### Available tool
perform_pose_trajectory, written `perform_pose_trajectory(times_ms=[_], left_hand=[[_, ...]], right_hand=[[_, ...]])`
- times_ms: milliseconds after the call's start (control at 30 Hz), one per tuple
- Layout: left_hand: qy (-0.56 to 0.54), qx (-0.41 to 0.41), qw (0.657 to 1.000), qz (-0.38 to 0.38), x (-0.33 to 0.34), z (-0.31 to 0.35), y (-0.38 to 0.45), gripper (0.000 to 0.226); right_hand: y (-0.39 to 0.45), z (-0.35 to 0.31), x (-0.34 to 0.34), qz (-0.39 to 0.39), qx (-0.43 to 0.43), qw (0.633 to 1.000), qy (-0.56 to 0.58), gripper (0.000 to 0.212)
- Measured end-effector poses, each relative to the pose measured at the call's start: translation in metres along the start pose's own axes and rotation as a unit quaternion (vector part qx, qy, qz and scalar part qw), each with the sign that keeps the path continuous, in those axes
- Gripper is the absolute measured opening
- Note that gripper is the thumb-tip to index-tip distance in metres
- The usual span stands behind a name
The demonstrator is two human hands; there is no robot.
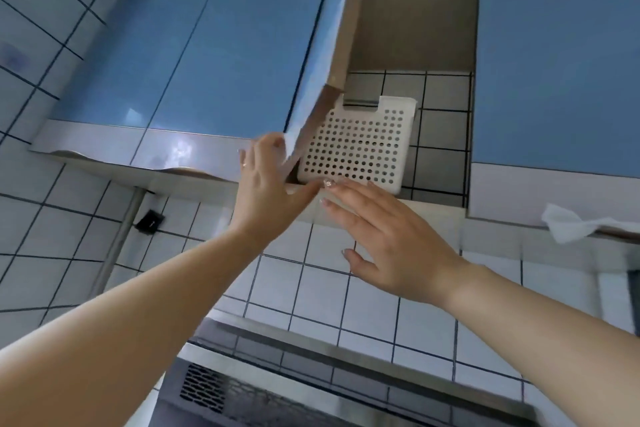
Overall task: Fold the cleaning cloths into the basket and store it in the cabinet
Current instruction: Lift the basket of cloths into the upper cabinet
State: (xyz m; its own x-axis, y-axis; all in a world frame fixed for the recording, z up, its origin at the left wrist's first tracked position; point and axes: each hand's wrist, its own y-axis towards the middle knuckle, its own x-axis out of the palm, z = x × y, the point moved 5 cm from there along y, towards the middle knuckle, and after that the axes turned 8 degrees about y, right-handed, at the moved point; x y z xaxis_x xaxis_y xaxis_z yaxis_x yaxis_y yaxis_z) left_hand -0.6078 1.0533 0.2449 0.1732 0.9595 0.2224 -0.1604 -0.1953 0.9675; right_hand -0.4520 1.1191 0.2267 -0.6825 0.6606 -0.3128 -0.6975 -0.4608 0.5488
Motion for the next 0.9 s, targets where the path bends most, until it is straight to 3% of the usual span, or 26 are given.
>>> perform_pose_trajectory(times_ms=[200, 300, 433, 900], left_hand=[[0.094, 0.057, 0.99, -0.088, 0.064, 0.038, -0.014, 0.062], [0.176, 0.098, 0.971, -0.131, 0.096, 0.047, -0.022, 0.062], [0.264, 0.145, 0.939, -0.164, 0.123, 0.05, -0.029, 0.075], [0.394, 0.192, 0.862, -0.253, 0.168, 0.043, -0.043, 0.093]], right_hand=[[-0.018, 0.01, -0.022, 0.044, 0.051, 0.998, 0.003, 0.054], [-0.035, 0.029, -0.009, -0.012, 0.112, 0.992, -0.06, 0.062], [-0.057, 0.061, 0.016, -0.128, 0.228, 0.95, -0.17, 0.08], [-0.076, 0.091, 0.059, -0.241, 0.319, 0.908, -0.124, 0.083]])
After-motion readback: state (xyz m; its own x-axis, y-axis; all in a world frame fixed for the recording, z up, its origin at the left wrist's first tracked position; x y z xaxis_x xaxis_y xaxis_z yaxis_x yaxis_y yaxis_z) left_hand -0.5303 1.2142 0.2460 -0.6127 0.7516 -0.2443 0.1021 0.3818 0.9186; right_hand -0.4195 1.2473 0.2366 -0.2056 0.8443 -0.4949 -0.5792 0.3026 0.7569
